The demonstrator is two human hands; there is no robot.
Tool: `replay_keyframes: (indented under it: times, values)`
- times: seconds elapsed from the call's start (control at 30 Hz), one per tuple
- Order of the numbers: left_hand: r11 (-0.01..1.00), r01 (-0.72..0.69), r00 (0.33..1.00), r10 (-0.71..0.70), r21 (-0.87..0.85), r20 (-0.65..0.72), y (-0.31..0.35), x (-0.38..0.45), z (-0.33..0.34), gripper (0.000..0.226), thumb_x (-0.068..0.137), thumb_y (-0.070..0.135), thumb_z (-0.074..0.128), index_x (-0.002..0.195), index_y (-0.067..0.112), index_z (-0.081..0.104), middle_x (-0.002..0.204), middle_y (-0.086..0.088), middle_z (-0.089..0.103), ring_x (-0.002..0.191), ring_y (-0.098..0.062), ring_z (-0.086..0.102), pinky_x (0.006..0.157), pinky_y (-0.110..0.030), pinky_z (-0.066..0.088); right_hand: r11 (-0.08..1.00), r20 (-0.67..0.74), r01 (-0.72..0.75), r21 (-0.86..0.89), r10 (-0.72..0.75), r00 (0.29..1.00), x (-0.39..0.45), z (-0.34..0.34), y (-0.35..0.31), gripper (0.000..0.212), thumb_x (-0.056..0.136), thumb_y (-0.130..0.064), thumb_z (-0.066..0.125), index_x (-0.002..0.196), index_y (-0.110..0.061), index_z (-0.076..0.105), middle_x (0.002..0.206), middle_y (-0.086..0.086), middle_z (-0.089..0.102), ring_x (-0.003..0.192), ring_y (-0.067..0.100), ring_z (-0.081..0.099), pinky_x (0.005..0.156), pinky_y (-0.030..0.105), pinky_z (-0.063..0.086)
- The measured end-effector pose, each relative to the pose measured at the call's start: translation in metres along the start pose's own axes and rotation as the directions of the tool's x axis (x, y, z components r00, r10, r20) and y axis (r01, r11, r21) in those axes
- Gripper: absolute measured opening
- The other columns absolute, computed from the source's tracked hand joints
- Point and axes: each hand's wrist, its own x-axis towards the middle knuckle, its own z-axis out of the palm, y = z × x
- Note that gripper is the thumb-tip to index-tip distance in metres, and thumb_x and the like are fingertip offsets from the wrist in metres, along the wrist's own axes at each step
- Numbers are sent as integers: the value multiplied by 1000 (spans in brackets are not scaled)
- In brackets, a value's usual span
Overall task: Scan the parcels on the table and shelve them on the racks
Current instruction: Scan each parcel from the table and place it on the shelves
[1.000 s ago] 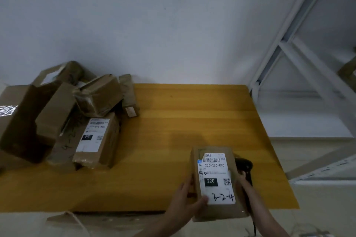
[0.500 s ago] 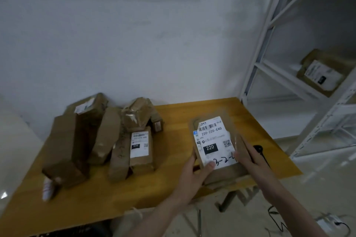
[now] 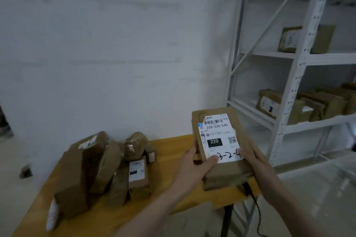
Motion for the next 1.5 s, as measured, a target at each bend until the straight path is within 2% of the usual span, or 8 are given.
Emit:
replay_keyframes:
  times: [0.23, 0.43, 0.57, 0.67, 0.83, 1.1, 1.27, 1.5]
  values:
    - [997, -74, 978, 70, 16, 196, 67, 21, 138, 58, 78, 54, 70, 130, 42, 46, 126, 12, 62, 110, -13, 62, 89, -39, 57, 994, -222, 88, -60, -99, 970, -38, -136, -55, 44, 92, -30, 56, 135, -33, 49, 122, -7, 62, 108, 14, 60, 83, 32, 50]
    - [977, -210, 923, 182, 48, 339, 111, 41, 255, 52, 83, 52, 61, 131, 40, 45, 123, 10, 61, 109, -13, 60, 85, -35, 58, 988, -385, 130, -81, -151, 911, -56, -248, -87, 32, 94, -25, 55, 125, -32, 57, 111, -7, 68, 96, 10, 65, 69, 22, 52]
    - [963, -265, 894, 229, 42, 386, 135, 64, 309, 37, 80, 58, 56, 113, 54, 39, 105, 24, 54, 103, -10, 59, 72, -25, 58, 989, -438, 124, -76, -145, 887, -41, -306, -108, 31, 93, -26, 56, 124, -30, 57, 114, 1, 67, 101, 20, 64, 74, 30, 52]
    - [958, -286, 873, 255, 13, 417, 150, 102, 343, 61, 77, 58, 58, 134, 40, 44, 112, 18, 58, 108, -12, 59, 79, -32, 59, 986, -441, 141, -90, -166, 882, -16, -344, -120, 29, 94, -27, 54, 122, -34, 55, 110, -1, 66, 99, 20, 64, 76, 32, 53]
    - [955, -294, 847, 281, -44, 452, 175, 181, 398, 45, 92, 36, 58, 135, 31, 47, 109, 18, 59, 103, -10, 60, 81, -28, 57, 973, -447, 168, -157, -222, 867, 45, -407, -141, 24, 94, -29, 53, 116, -39, 51, 114, -1, 63, 101, 20, 62, 86, 39, 52]
    - [910, -415, 832, 378, 4, 406, 224, 308, 449, 45, 94, 38, 55, 138, 37, 44, 122, 13, 58, 114, -13, 55, 99, -38, 48, 969, -444, 197, -148, -244, 862, 160, -473, -189, 29, 94, -29, 53, 123, -29, 53, 109, 1, 64, 94, 19, 64, 69, 28, 51]
    - [888, -456, 840, 406, 61, 361, 255, 363, 470, 48, 96, 41, 49, 143, 36, 40, 127, 14, 53, 109, -8, 50, 75, -17, 39, 968, -416, 212, -130, -248, 875, 222, -506, -213, 27, 94, -28, 53, 121, -26, 52, 109, 5, 65, 89, 20, 66, 64, 28, 55]
    - [928, -342, 917, 295, 146, 268, 309, 426, 484, 35, 93, 45, 50, 124, 30, 55, 105, 5, 64, 93, -14, 62, 76, -29, 53, 989, -306, 136, -51, -145, 941, 318, -545, -260, 27, 93, -27, 54, 119, -18, 56, 87, 4, 67, 66, 15, 62, 51, 22, 51]
